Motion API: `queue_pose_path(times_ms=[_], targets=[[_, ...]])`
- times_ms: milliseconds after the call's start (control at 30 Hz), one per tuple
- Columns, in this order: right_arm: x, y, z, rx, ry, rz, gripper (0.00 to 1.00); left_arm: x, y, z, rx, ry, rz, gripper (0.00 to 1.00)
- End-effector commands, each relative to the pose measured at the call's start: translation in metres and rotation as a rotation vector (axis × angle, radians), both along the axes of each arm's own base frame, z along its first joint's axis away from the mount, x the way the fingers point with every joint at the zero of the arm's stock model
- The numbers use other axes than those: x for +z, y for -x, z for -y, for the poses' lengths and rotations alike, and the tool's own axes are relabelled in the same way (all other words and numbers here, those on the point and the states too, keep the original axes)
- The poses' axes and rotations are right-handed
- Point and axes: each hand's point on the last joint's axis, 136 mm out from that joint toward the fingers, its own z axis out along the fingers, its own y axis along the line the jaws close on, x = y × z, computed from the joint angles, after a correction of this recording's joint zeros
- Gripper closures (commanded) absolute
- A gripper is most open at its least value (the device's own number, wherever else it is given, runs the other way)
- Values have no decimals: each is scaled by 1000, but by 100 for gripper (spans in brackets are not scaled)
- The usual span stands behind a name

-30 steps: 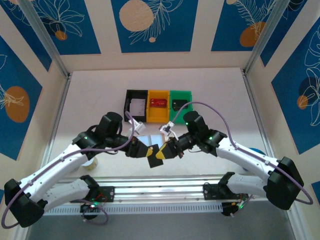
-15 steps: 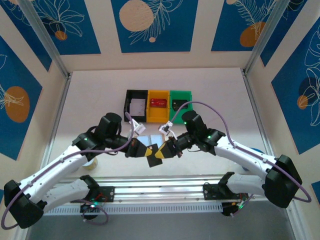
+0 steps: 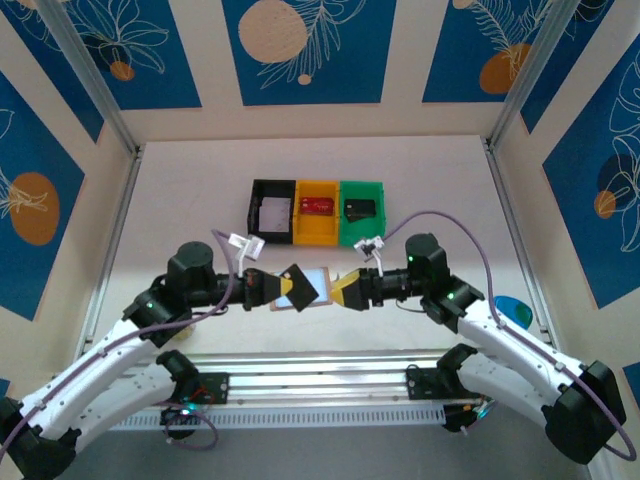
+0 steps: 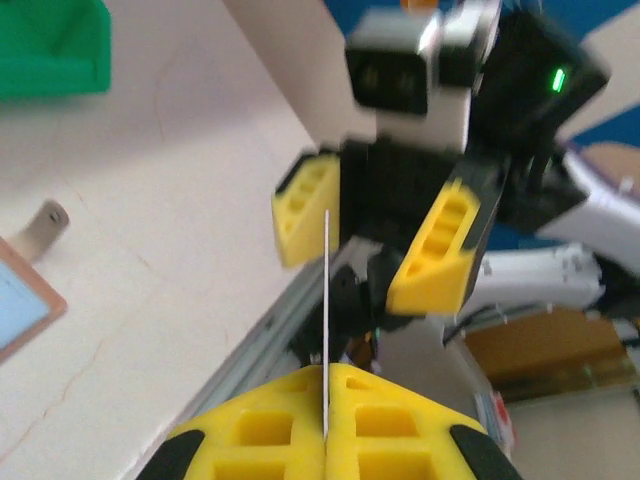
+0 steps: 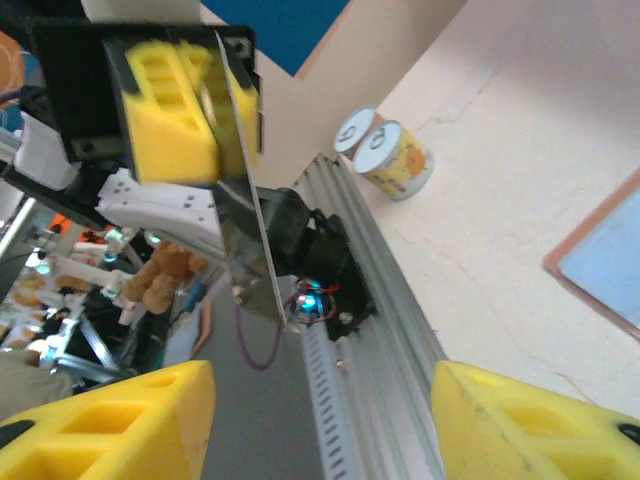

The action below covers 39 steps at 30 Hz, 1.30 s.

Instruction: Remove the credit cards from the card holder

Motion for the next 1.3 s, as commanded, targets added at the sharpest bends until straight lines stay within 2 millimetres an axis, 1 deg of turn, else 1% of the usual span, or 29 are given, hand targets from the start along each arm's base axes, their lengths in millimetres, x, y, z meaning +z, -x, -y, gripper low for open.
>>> queue_pose_path(times_ms=[0, 67, 200, 267, 433, 600, 667, 767, 800, 833, 900, 1033, 1067, 1100, 1133, 1167, 1233, 1267], targets=[[5, -11, -4, -128, -90, 11, 37, 31, -27, -5, 159, 174, 19, 100], [7, -10, -8, -154, -120, 46, 37, 33, -30, -2, 173, 211, 13, 100], [22, -8, -16, -193, -174, 134, 37, 34, -32, 2, 195, 250, 21, 100], [28, -11, -19, -232, -189, 165, 36, 32, -33, 4, 202, 261, 20, 100], [34, -26, -25, -291, -200, 166, 36, 28, -31, 10, 194, 279, 15, 100], [48, -33, -29, -312, -235, 185, 37, 22, -28, 12, 189, 274, 8, 100], [53, -35, -31, -313, -241, 200, 39, 20, -27, 13, 185, 274, 6, 100], [60, -38, -34, -317, -252, 212, 48, 18, -26, 15, 182, 271, 3, 100], [61, -39, -34, -320, -250, 212, 54, 18, -27, 15, 183, 271, 4, 100], [61, -40, -35, -323, -249, 212, 64, 17, -26, 15, 181, 270, 4, 100], [62, -41, -36, -322, -249, 213, 74, 17, -27, 15, 185, 268, 7, 100], [59, -40, -36, -321, -232, 215, 86, 14, -29, 15, 194, 241, 13, 100], [58, -42, -33, -333, -221, 215, 89, 13, -29, 14, 196, 228, 16, 98], [56, -45, -30, -354, -203, 214, 93, 12, -30, 13, 202, 208, 23, 93], [55, -50, -25, -380, -176, 208, 97, 11, -31, 11, 211, 178, 34, 84], [53, -56, -18, -407, -145, 199, 100, 10, -32, 8, 226, 146, 49, 73], [47, -69, -2, -461, -64, 166, 100, 8, -37, -3, 276, 43, 95, 48], [46, -73, 6, -470, -39, 153, 100, 8, -39, -9, 294, -3, 120, 38]])
